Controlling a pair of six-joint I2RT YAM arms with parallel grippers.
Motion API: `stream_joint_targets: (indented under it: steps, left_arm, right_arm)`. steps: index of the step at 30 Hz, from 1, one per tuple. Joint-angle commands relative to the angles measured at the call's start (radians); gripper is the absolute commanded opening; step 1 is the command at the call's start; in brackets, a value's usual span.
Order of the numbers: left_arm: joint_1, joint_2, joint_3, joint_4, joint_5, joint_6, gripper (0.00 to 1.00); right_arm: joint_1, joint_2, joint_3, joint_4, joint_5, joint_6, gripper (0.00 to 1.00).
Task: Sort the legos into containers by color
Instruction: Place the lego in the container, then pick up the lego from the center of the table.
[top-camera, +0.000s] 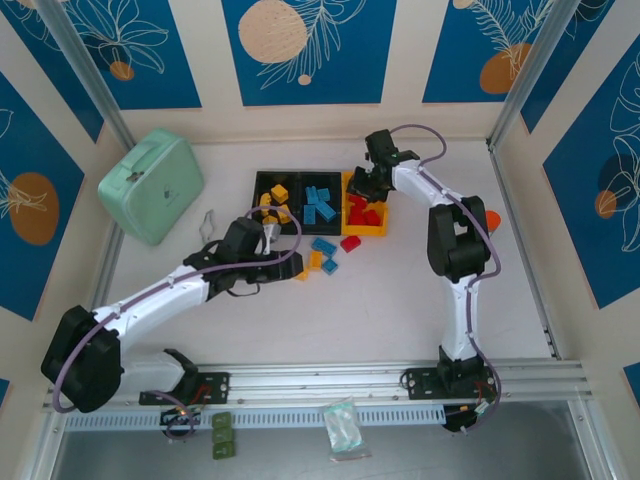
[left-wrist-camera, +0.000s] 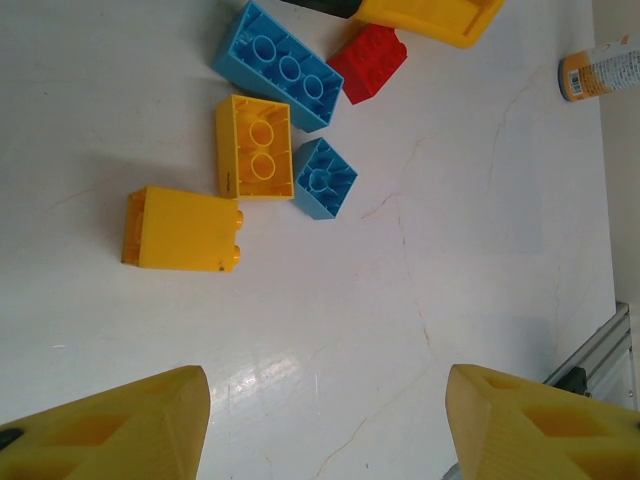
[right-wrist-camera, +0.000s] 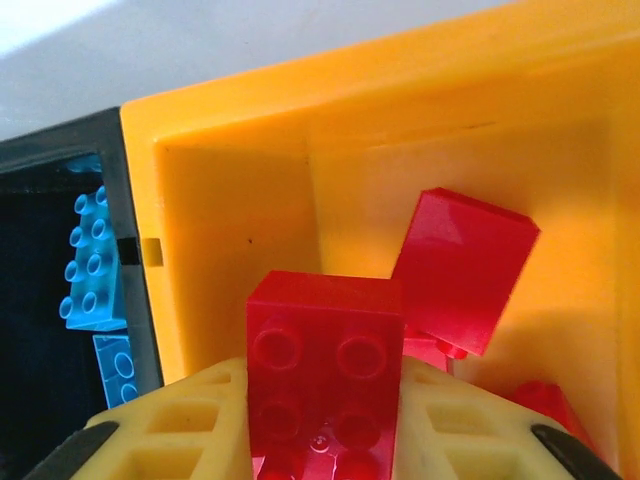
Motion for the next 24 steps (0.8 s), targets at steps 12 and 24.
stream_joint_targets:
  steps: [12,24]
  left_arm:
    - [-0.013,0.010,0.018,0.005,0.006,-0.020,0.63]
    - [-0.016,-0.013,0.012,-0.085,-0.039,0.006,0.63]
  right_arm:
    - [0.001,-0.103,-0.050,-0.006,-0.022,0.001,0.49]
    - [0.061,-0.494,-0.440,0.052,-0.028,0.015,0.50]
